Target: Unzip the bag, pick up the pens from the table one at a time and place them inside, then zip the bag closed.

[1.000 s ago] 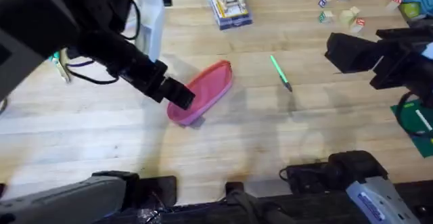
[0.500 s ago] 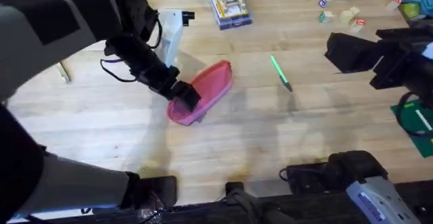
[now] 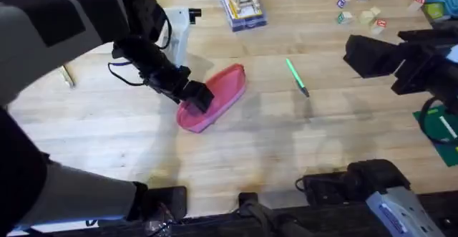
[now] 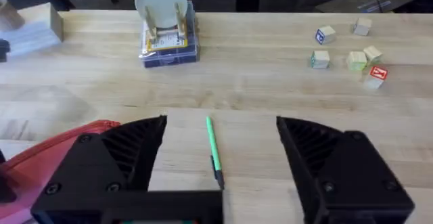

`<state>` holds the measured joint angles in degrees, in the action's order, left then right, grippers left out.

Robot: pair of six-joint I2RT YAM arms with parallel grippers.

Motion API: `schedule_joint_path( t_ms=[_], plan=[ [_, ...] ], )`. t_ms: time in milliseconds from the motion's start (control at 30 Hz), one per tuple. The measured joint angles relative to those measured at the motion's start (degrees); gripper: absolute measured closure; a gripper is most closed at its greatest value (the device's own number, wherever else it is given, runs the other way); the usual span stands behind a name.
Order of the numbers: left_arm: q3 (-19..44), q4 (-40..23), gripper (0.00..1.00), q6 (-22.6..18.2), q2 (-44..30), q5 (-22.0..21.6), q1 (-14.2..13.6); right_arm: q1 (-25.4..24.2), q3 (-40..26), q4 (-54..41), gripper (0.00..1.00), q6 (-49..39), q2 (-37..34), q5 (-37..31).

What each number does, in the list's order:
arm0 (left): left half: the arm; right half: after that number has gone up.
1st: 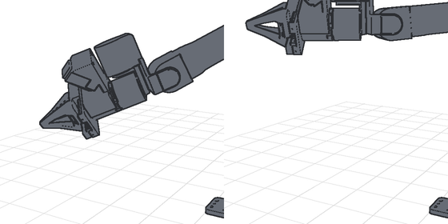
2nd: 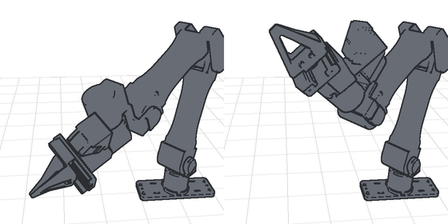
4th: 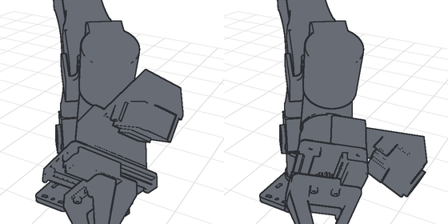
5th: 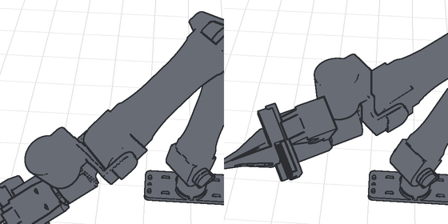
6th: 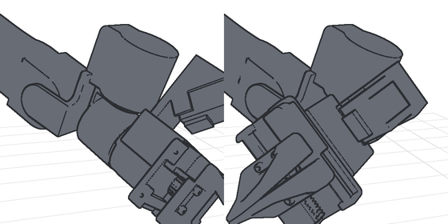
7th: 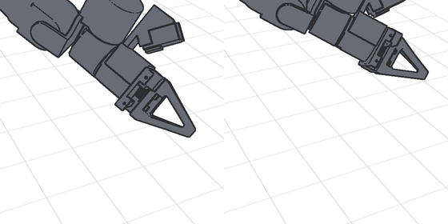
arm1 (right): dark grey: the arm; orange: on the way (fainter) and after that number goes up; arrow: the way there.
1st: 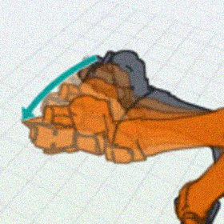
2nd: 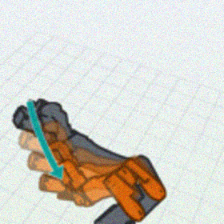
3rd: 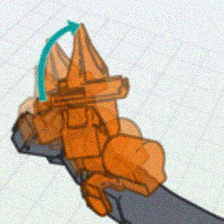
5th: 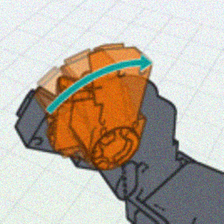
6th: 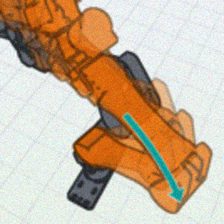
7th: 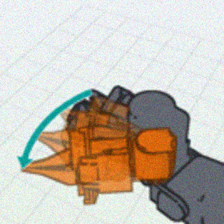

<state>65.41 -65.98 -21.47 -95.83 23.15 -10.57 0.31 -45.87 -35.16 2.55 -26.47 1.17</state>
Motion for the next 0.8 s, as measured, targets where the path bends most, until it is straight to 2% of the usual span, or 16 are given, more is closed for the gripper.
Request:
schedule_joint_path(
  t_ms=[33,133,233,333,400,800],
  plan=[
    [0.0,0.0,0.003,-0.3,0.0,-0.1,0.0,0.0,0.0,0.0,0.004,0.0,0.0,0.0],
    [0.0,-0.7,0.109,-1.5,0.2,-0.4,0.0,0.0,0.0,0.0,0.004,0.0,0.0,0.0],
    [0.0,-0.9,0.131,-2.5,2.0,-0.5,0.0,0.0,0.0,0.0,0.004,0.0,0.0,0.0],
    [0.0,-0.9,0.183,-3.0,5.4,-0.5,0.0,0.0,0.0,0.0,0.004,0.0,0.0,0.0],
    [0.0,-1.9,0.232,-3.6,11.0,-0.5,0.0,0.0,0.0,0.0,0.004,0.0,0.0,0.0],
    [0.0,-2.5,0.23,-3.6,11.7,-0.3,0.0,0.0,0.0,0.0,0.004,0.0,0.0,0.0]
  ],
)
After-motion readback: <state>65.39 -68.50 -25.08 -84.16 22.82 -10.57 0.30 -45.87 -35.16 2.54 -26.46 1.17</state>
